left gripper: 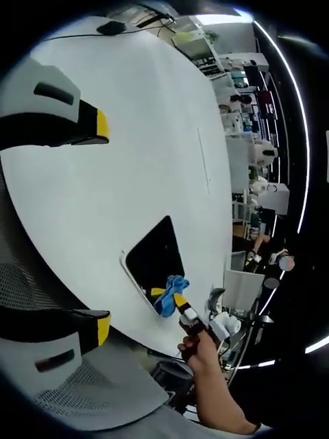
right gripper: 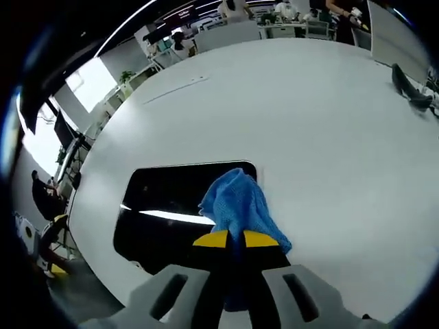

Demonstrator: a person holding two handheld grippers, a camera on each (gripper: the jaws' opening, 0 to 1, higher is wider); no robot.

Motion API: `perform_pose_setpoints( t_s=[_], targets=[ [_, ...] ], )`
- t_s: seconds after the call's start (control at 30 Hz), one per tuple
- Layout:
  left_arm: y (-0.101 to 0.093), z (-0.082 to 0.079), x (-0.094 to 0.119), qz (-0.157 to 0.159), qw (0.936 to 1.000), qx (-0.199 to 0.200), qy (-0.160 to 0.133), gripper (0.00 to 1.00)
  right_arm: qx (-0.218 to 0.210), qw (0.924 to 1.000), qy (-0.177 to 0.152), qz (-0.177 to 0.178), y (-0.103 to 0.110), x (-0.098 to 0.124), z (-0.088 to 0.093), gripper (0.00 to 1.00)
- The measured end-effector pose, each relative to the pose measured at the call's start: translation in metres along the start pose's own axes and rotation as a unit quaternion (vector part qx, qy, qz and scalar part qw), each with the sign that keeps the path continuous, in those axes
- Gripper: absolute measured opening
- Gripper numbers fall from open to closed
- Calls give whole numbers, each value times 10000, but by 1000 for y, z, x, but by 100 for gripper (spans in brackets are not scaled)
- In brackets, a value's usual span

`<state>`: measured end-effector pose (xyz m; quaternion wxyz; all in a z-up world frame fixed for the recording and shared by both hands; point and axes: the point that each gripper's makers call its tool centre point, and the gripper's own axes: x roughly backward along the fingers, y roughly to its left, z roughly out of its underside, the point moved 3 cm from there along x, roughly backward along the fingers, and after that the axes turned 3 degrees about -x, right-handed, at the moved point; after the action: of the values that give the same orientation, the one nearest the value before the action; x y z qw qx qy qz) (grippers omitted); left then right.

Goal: Wipe the mirror surface with the cleaning cloth until all visible marks leave the cleaned area.

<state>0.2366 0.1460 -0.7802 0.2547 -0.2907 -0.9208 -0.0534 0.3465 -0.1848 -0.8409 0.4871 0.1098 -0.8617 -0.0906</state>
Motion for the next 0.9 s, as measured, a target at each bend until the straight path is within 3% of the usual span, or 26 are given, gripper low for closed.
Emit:
perform_pose_setpoints(
  t_s=[0.33,0.9],
  targets=[
    [2,-1,1,-56,10000,8,-42,99,262,9995,0,157,5,3,8,0],
    [-1,-3,1,-47,10000,18,-69,99,135,9998,27,130,4,15,28,0]
  ],
)
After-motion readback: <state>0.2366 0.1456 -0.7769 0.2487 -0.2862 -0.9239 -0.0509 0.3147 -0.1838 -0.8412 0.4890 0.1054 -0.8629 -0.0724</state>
